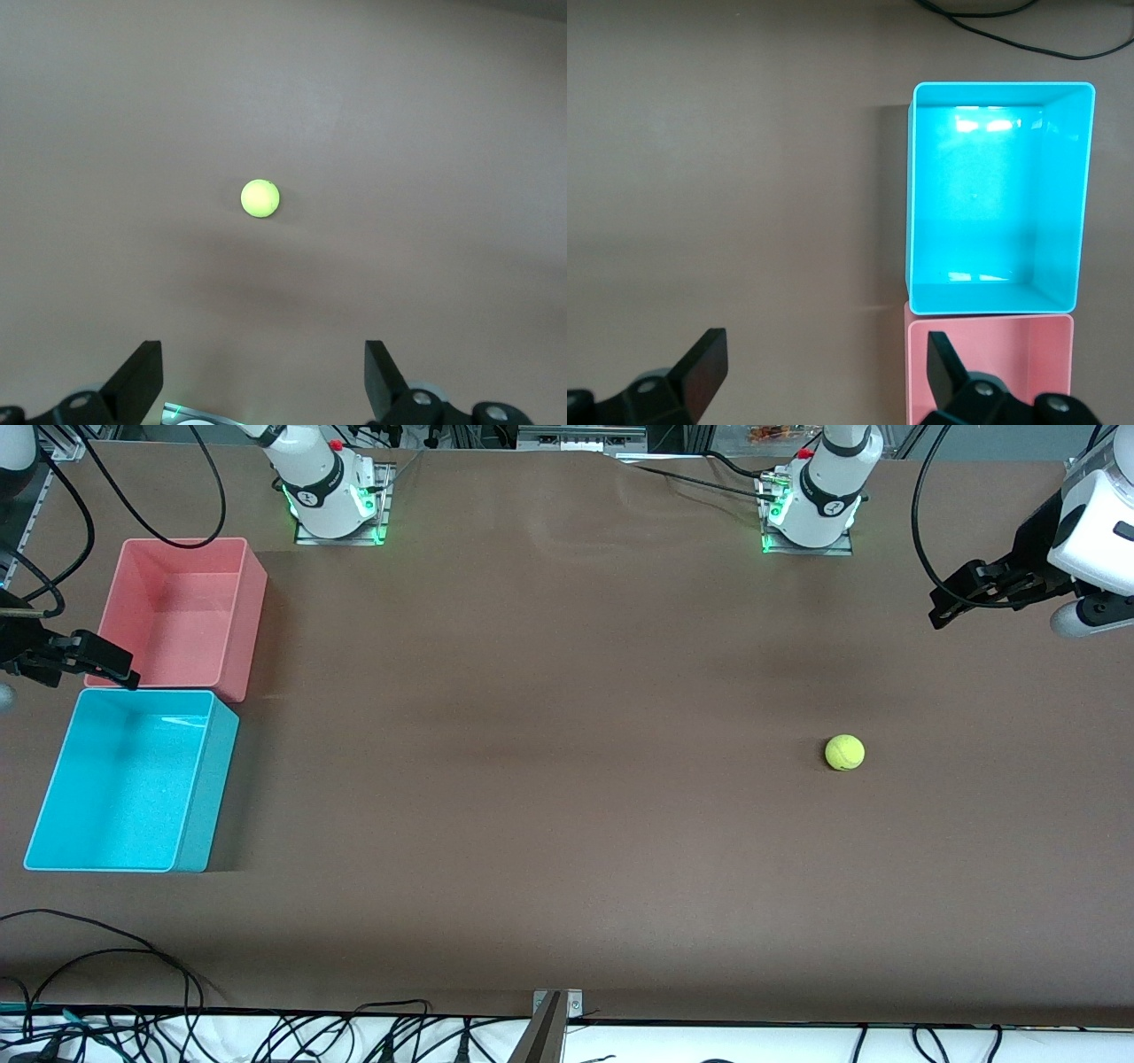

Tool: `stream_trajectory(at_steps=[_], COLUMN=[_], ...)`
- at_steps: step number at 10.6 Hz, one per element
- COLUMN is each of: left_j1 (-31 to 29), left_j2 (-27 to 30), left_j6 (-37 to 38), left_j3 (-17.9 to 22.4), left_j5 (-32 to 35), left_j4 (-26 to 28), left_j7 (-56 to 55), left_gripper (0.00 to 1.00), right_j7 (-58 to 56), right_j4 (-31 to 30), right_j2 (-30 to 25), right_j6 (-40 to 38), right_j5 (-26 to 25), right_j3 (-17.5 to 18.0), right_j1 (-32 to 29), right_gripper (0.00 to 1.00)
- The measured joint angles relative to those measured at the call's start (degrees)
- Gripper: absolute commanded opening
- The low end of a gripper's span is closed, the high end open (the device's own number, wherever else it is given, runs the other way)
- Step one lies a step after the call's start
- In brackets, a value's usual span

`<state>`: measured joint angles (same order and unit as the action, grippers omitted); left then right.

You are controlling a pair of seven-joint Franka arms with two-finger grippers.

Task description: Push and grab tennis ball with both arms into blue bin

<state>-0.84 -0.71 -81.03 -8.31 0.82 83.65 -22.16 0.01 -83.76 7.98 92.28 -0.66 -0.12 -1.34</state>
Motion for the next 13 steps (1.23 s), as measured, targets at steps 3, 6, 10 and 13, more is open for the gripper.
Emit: stream_trajectory(at_steps=[3,6,10,13], left_j1=[0.0,0.11,-0.03,-0.48], left_j2=[-0.01,-0.01,0.91,2.81], left_j6=[0.0,0.13,-2.25,-5.68], left_j3=[0.0,-0.09,0.15,1.59], left_j5=[0.0,0.0,0.0,0.01], left_j4=[0.0,0.0,2.86,8.99], left_j7=[0.0,0.0,0.0,0.0], left_gripper=[1.0,1.0,1.0,1.0], right_j7=[0.0,0.0,-0.56,-1.06], right_j4=[0.0,0.0,0.0,0.0], right_j2=[0.04,0.04,0.08,0.09], right_j6=[0.01,0.01,0.01,0.01], right_j5=[0.0,0.0,0.0,0.0], right_j3=[0.0,0.0,0.02,0.03], right_j1=[0.0,0.0,0.0,0.0], right_gripper=[1.0,1.0,1.0,1.0])
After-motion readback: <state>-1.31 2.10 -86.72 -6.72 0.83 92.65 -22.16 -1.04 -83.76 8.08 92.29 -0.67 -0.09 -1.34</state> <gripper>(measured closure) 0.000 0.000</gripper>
